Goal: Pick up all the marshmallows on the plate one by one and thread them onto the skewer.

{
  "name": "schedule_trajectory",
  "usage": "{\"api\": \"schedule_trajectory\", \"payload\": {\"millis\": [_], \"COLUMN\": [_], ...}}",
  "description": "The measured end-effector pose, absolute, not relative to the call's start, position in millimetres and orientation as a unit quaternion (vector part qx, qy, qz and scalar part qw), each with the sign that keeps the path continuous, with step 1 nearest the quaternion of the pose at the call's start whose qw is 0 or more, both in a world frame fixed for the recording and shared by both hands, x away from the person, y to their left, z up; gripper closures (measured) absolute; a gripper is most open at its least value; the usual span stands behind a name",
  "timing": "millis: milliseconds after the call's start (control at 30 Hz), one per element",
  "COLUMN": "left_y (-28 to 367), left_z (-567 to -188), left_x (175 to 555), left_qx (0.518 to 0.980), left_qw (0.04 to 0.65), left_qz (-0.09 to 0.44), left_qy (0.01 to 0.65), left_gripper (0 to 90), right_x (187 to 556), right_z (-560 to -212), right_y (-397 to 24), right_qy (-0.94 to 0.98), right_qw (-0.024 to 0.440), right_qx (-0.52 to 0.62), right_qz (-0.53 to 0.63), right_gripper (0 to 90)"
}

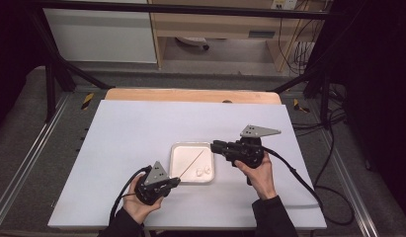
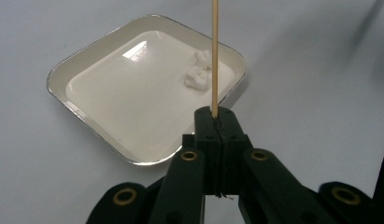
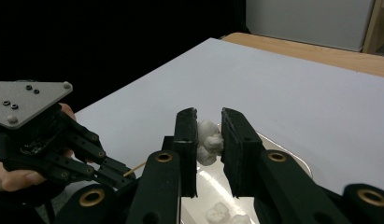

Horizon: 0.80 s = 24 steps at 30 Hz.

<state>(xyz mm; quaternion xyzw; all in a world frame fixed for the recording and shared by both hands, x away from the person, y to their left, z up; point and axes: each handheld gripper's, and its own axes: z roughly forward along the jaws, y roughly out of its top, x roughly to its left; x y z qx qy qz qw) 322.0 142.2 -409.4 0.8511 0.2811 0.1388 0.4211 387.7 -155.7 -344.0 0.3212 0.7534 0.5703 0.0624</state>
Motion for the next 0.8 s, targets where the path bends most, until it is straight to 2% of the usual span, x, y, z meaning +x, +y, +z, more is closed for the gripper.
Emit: {"api": "schedule_trajectory", "payload": {"millis": [800], "left_y": [138.6], "left_z": [-408.7], "left_x": [318.7], "left_qx": [0.850], "left_qw": [0.429], "left_qz": [0.143], "left_qy": [0.270], "left_gripper": [89.1], "right_x": [392.9], "right_z": [-351.6], "right_y": [-147.4], "right_qy": [0.743], "right_qw": [0.015], "right_qx": [0.330], "right_qz": [0.582], "right_gripper": [77.5]}}
